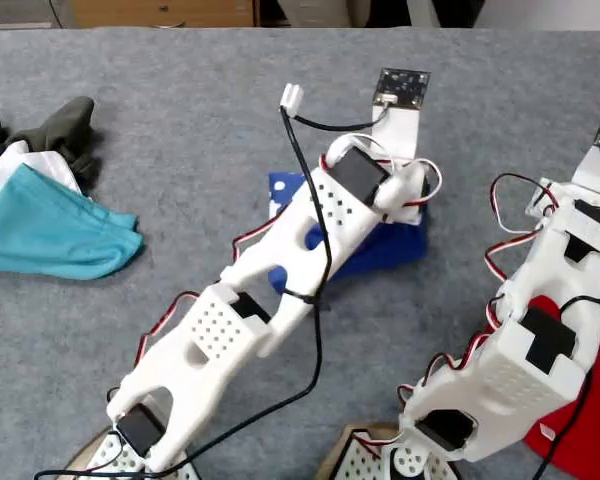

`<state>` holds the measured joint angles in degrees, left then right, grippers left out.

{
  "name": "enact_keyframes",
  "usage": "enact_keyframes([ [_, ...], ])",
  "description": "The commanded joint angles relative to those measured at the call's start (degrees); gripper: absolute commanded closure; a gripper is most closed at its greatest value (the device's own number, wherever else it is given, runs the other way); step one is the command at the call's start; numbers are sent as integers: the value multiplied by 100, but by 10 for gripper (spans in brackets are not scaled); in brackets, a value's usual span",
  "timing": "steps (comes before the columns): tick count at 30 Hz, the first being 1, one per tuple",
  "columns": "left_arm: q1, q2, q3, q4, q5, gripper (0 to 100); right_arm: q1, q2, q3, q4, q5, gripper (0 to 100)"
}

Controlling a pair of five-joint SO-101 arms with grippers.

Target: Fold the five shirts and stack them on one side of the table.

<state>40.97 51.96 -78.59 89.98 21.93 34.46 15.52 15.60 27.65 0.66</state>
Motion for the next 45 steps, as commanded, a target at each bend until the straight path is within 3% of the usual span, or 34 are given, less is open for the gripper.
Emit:
enact_keyframes([
  [1, -466, -163, -457, -97, 255, 801, 66, -40, -321, -123, -9, 986],
  [7, -1319, -400, -932, 237, 149, 849, 57, -40, -312, -123, -9, 986],
  [13, -1679, -127, -378, 563, 9, 976, -57, -40, -303, -123, -9, 986],
  [23, -1758, 1024, -114, 97, 26, 981, -75, -40, -303, -114, -9, 986],
  [34, -2585, 1798, -167, -193, 44, 981, -189, -40, -277, -70, 9, 986],
  [40, -2400, 1780, -176, -105, 44, 981, -848, -233, -435, 809, 1213, 986],
  [45, -2470, 1754, -826, 255, 53, 981, -2167, -541, -1437, 2567, 2180, 986],
])
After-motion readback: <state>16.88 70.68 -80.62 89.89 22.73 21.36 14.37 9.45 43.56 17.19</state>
